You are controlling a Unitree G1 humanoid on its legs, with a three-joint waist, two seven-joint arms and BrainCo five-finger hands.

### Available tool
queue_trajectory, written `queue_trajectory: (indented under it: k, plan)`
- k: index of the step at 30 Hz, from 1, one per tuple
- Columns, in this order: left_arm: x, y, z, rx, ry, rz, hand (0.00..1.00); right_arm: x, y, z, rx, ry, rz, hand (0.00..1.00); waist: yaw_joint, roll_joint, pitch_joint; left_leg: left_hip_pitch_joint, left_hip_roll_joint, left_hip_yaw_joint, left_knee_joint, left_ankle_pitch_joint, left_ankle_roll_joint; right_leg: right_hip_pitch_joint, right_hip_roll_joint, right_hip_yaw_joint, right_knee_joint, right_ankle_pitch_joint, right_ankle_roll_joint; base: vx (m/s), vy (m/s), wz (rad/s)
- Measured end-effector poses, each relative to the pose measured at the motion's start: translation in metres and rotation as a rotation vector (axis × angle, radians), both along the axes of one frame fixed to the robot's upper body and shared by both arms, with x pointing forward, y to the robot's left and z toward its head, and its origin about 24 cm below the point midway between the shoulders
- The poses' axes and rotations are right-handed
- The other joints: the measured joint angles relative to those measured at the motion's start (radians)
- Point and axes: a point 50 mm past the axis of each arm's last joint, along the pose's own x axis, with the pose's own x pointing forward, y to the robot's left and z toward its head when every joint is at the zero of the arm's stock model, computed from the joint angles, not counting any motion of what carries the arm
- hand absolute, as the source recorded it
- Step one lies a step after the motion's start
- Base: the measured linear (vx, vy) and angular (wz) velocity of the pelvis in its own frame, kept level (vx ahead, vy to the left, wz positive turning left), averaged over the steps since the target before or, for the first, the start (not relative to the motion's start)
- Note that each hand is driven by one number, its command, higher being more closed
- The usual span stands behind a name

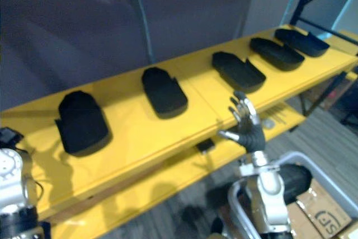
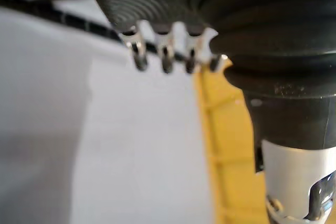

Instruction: Walk over and take plastic housings, then place them on the shelf

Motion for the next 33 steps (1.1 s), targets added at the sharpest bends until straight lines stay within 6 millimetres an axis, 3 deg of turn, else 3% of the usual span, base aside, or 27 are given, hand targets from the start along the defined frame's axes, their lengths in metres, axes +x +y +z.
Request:
queue_trajectory:
  k: [2, 6, 13, 19, 22, 24, 28, 31, 33]
  plan:
    - [-0.014, -0.014, 0.001, 0.020, -0.044, -0.053, 0.00, -0.003, -0.005, 0.002, 0.014, -0.020, -0.048, 0.00, -0.001, 0.003, -0.002, 0.000, 0.005, -0.015, 0.000, 0.001, -0.001, 0.009, 0.007, -0.017, 0.000, -0.006, -0.001, -0.03, -0.022, 0.15]
    - [-0.029, -0.018, 0.000, 0.044, -0.059, -0.047, 0.00, -0.008, -0.005, 0.007, 0.026, -0.050, -0.059, 0.00, 0.015, 0.006, -0.004, 0.000, 0.015, -0.017, 0.000, 0.004, -0.005, 0.011, 0.016, -0.021, -0.006, -0.009, -0.006, -0.01, -0.004, 0.02]
    - [-0.038, -0.023, -0.002, 0.092, -0.040, -0.011, 0.00, -0.009, -0.008, 0.008, 0.038, -0.054, -0.081, 0.00, 0.028, 0.002, -0.003, -0.003, 0.015, -0.052, -0.018, 0.020, -0.004, 0.025, 0.015, -0.052, -0.008, -0.018, -0.003, 0.00, 0.019, 0.14]
    - [-0.037, -0.038, 0.007, 0.167, -0.112, -0.147, 0.00, -0.010, -0.016, 0.009, -0.008, -0.046, -0.215, 0.00, 0.034, -0.005, -0.004, -0.001, 0.014, -0.042, -0.039, 0.030, -0.013, 0.013, 0.019, -0.044, -0.002, -0.022, -0.002, 0.04, 0.034, -0.02]
    - [-0.029, -0.052, 0.006, 0.137, -0.146, -0.259, 0.00, -0.018, -0.038, 0.014, -0.014, -0.058, -0.365, 0.00, 0.012, -0.007, -0.003, 0.016, 0.012, 0.017, -0.044, 0.031, -0.016, -0.013, 0.029, 0.012, 0.000, -0.014, -0.002, 0.05, 0.046, -0.56]
    - [-0.020, -0.064, 0.003, 0.100, -0.154, -0.342, 0.00, -0.032, -0.060, 0.015, -0.017, -0.054, -0.501, 0.00, -0.018, -0.009, -0.001, 0.045, 0.015, 0.093, -0.047, 0.022, -0.024, -0.030, 0.047, 0.074, 0.001, -0.007, -0.004, 0.04, 0.041, -0.96]
    - [0.005, -0.084, 0.005, 0.050, -0.183, -0.433, 0.00, -0.075, -0.096, 0.018, -0.031, -0.050, -0.681, 0.00, -0.109, -0.018, 0.017, 0.116, 0.020, 0.234, -0.042, -0.011, -0.037, -0.046, 0.089, 0.199, 0.001, 0.006, -0.010, -0.01, 0.015, -0.90]
    - [0.025, -0.094, 0.014, 0.011, -0.209, -0.458, 0.00, -0.099, -0.104, 0.020, -0.026, -0.070, -0.700, 0.00, -0.172, -0.019, 0.031, 0.131, 0.020, 0.300, -0.030, -0.031, -0.036, -0.063, 0.102, 0.255, 0.000, 0.010, -0.009, -0.09, 0.005, -0.71]
    - [0.032, -0.096, 0.017, 0.014, -0.187, -0.443, 0.00, -0.103, -0.101, 0.021, -0.010, -0.099, -0.662, 0.00, -0.183, -0.015, 0.041, 0.143, 0.018, 0.320, -0.021, -0.042, -0.032, -0.066, 0.109, 0.282, 0.000, 0.009, -0.009, -0.09, -0.001, -0.48]
